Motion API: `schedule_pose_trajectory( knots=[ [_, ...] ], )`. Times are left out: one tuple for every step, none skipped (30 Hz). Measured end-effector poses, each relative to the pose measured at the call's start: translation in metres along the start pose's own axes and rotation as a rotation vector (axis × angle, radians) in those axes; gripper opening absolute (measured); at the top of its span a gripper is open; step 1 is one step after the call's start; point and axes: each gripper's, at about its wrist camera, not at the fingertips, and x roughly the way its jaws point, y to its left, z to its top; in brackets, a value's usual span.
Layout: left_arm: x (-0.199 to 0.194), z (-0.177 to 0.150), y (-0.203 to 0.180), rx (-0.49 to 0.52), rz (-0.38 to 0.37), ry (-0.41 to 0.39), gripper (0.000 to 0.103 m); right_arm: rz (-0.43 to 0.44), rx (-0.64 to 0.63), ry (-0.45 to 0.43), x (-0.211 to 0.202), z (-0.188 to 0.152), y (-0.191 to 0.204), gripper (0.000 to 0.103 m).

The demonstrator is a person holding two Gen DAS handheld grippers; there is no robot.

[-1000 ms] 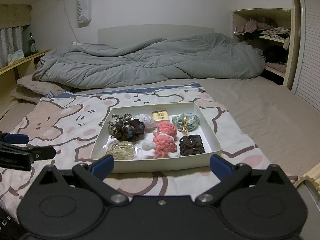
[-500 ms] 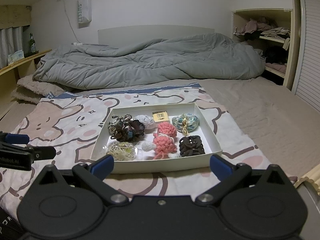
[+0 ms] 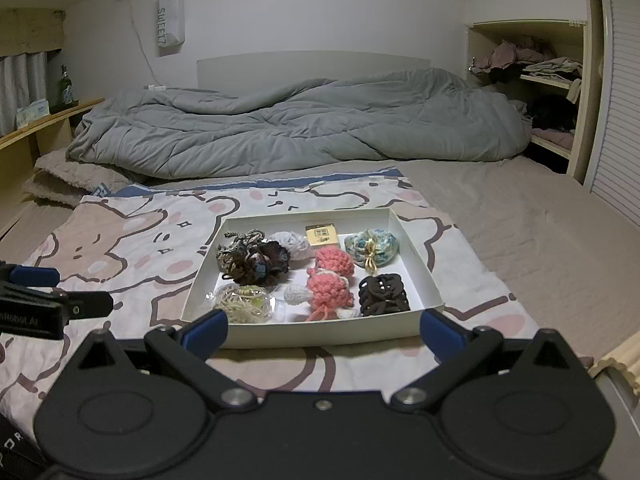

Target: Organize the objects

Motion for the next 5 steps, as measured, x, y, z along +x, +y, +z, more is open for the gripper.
schedule_pose_trajectory(
  knots=[
    [-0.0005,0.0006,-0.0003,-0.002,0.001,0.000,0.103,0.000,0.000,0.000,-0.0001,-0.0002,0.0000,0.103],
    [-0.0005,0.0010,-0.0001,-0.006,0.003,0.001,0.103,0.000,0.000,0.000,0.0000,-0.0002,-0.0001,0.103],
    [-0.0002,0.0015,-0.0002,-0.010,0.005,0.002,0.103,0.000,0.000,0.000,-0.0001,-0.0003,0.0000,0.103],
    [0.0001,0.0018,-0.0003,-0.012,0.005,0.003,0.103,0.001,0.000,0.001,0.0001,-0.0002,-0.0002,0.103],
    [0.0000,0.0020,-0.0004,-0.013,0.004,0.002,0.103,0.002,-0.001,0.002,0.0001,-0.0006,0.0006,0.103]
  ],
)
